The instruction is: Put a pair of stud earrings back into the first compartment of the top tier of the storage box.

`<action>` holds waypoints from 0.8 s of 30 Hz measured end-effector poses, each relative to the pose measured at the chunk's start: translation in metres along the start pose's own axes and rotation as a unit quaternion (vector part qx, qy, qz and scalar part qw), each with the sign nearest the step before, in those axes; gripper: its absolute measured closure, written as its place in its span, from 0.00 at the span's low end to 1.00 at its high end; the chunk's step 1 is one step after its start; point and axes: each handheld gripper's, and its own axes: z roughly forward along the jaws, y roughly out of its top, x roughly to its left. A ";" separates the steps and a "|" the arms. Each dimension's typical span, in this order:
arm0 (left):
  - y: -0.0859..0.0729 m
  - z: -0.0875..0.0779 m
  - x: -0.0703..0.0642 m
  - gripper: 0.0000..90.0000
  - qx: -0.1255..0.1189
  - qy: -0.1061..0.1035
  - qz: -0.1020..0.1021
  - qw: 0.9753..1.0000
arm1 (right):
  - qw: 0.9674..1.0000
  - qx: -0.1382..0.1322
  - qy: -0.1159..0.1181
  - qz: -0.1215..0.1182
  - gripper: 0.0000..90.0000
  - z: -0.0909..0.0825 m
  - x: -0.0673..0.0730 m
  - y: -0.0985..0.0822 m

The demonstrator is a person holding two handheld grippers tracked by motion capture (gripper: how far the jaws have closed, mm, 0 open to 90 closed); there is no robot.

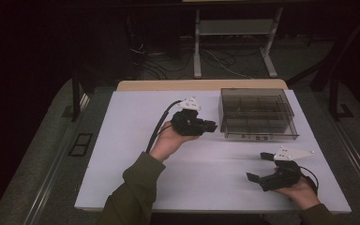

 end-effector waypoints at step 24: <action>0.020 0.077 0.011 0.85 0.011 -0.014 -0.006 1.000 | 1.000 -0.005 0.000 -0.003 0.01 -0.002 0.000 0.000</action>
